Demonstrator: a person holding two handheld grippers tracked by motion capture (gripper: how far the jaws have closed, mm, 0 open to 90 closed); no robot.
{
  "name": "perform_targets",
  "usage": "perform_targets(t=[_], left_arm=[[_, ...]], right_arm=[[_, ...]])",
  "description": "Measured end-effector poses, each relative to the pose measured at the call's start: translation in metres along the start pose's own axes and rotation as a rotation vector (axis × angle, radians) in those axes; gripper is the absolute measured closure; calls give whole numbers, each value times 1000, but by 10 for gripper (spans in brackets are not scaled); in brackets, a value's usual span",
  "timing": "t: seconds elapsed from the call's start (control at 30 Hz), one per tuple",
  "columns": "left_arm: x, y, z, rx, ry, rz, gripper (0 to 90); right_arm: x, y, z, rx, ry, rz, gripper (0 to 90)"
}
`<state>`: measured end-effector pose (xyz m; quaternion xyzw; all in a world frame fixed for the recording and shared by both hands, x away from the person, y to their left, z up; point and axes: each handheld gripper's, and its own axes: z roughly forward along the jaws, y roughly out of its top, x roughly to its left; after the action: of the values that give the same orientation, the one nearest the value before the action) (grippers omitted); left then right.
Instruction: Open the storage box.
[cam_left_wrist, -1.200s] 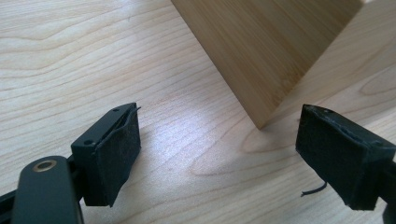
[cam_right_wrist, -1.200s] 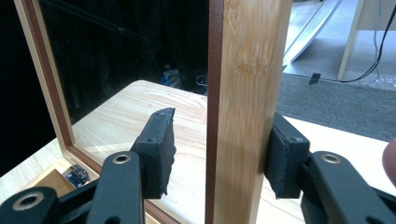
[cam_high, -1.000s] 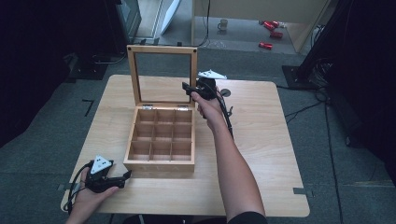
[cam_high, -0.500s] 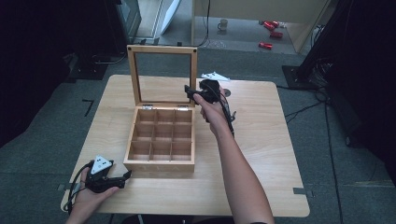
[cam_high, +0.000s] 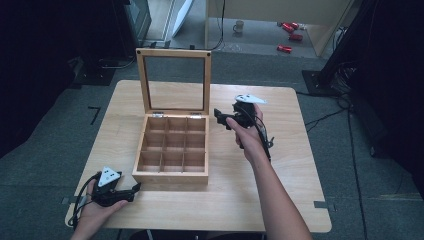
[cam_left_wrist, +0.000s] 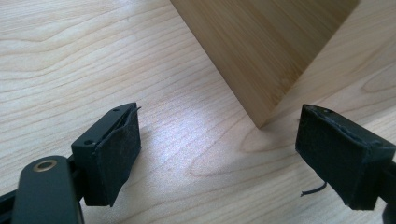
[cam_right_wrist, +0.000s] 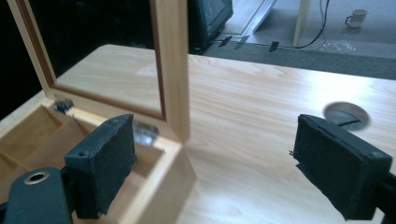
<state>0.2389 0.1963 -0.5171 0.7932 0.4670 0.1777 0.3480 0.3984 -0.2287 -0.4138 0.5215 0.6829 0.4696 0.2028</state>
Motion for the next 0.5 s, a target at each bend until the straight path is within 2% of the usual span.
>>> perform_targets(t=[0.17,0.5], left_arm=[[-1,0,0,1,5,4,145],[-1,0,1,0,8,7,145]], right_arm=[[-10,-17,-19,6,-18,-14,116],[-32,-46,-55,5,-59,3,100]])
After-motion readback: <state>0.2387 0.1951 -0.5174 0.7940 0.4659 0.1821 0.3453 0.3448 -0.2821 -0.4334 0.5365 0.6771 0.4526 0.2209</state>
